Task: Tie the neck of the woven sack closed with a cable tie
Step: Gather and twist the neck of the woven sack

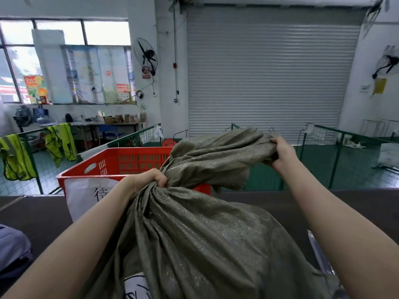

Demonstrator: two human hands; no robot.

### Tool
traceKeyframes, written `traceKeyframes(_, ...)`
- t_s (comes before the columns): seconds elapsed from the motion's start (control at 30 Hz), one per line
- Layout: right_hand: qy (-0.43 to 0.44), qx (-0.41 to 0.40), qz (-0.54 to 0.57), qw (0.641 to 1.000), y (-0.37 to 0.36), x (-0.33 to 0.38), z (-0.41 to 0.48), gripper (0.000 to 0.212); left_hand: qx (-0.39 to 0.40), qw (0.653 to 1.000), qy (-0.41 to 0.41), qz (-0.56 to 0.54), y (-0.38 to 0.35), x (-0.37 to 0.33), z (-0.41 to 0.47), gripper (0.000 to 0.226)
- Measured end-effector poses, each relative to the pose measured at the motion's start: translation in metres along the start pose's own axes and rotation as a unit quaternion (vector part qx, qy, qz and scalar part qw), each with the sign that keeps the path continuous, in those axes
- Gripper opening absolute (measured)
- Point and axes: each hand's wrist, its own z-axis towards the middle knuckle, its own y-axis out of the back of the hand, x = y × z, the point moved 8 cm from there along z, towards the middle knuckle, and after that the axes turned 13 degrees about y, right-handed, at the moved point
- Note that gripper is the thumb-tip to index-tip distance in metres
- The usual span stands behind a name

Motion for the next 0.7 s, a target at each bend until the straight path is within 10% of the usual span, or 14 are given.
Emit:
traceKeyframes(0.43, -0.074, 0.059, -0.179, 0.979, 0.021, -0.040, -0.008, 0.027, -0.038, 0.973, 0.172, 0.150, 0.028, 0.061, 0.017, 0.016)
traceKeyframes(0.6, 0.023, -0.046, -0.064, 0.997, 0.027, -0.019, 0.008, 0.023, -0.054, 0.968, 0.179, 0.168, 0.027, 0.062, 0.013, 0.026)
traceKeyframes(0.7, 0.032, 0.073, 0.015, 0.997, 0.003, -0.016, -0.006, 0.010, -0.063, 0.985, 0.110, 0.117, 0.022, 0.049, 0.013, 0.035)
